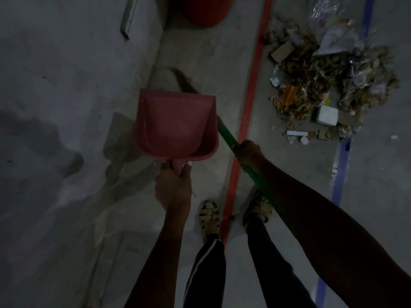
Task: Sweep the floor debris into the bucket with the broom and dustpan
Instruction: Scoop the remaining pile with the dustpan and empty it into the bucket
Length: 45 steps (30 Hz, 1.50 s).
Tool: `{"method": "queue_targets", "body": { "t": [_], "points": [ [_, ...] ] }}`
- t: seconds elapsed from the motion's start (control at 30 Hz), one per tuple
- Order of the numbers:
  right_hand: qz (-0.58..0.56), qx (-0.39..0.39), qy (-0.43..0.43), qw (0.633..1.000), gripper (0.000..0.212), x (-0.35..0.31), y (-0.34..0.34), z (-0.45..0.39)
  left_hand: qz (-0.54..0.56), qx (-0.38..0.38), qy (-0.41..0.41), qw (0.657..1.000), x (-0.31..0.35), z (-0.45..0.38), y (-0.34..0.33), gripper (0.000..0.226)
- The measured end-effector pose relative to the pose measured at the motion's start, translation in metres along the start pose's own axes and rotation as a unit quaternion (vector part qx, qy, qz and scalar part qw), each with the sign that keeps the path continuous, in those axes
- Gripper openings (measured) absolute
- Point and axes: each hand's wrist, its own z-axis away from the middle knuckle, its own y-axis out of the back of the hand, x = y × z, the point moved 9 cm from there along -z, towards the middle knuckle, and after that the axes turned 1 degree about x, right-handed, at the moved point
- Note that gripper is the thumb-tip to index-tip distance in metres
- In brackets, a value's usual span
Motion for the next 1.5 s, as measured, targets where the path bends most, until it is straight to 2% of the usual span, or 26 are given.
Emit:
{"method": "queue_targets", "body": {
  "t": [0.1, 0.27, 0.43, 0.57, 0.87, 1.03, 1.33, 1.4, 1.5],
  "points": [
    [-0.025, 0.011, -0.069, 0.997, 0.032, 0.048, 0.014, 0.0, 0.002, -0.011, -0.02, 1.0, 0.013, 0.012, -0.004, 0.044],
    [-0.093, 0.062, -0.151, 0.982, 0.023, 0.142, 0.091, 0.011, 0.0, -0.036, -0.049, 0.998, 0.043, 0.041, -0.025, 0.039],
    [-0.078, 0.136, -0.154, 0.976, 0.025, 0.216, 0.177, 0.015, 0.003, -0.048, -0.053, 0.997, 0.072, 0.072, -0.068, 0.041],
    [-0.076, 0.138, -0.131, 0.979, 0.025, 0.242, 0.219, 0.029, 0.01, -0.045, -0.043, 0.998, 0.102, 0.11, -0.102, 0.042],
    [-0.151, 0.124, -0.001, 0.981, 0.023, 0.237, 0.275, 0.065, 0.035, -0.024, -0.06, 0.997, 0.194, 0.182, -0.155, 0.048],
    [-0.172, 0.084, 0.018, 0.981, 0.026, 0.227, 0.298, 0.057, 0.051, -0.022, -0.077, 0.996, 0.236, 0.197, -0.174, 0.048],
    [-0.226, 0.074, 0.052, 0.97, 0.042, 0.174, 0.348, -0.022, 0.055, 0.001, -0.098, 0.994, 0.29, 0.122, -0.194, 0.055],
    [-0.228, 0.073, 0.053, 0.969, 0.04, 0.153, 0.355, -0.048, 0.053, 0.007, -0.093, 0.994, 0.301, 0.093, -0.198, 0.054],
    [-0.17, 0.093, 0.062, 0.979, 0.029, 0.106, 0.365, -0.095, 0.045, 0.011, -0.092, 0.995, 0.32, 0.04, -0.207, 0.05]
  ]
}}
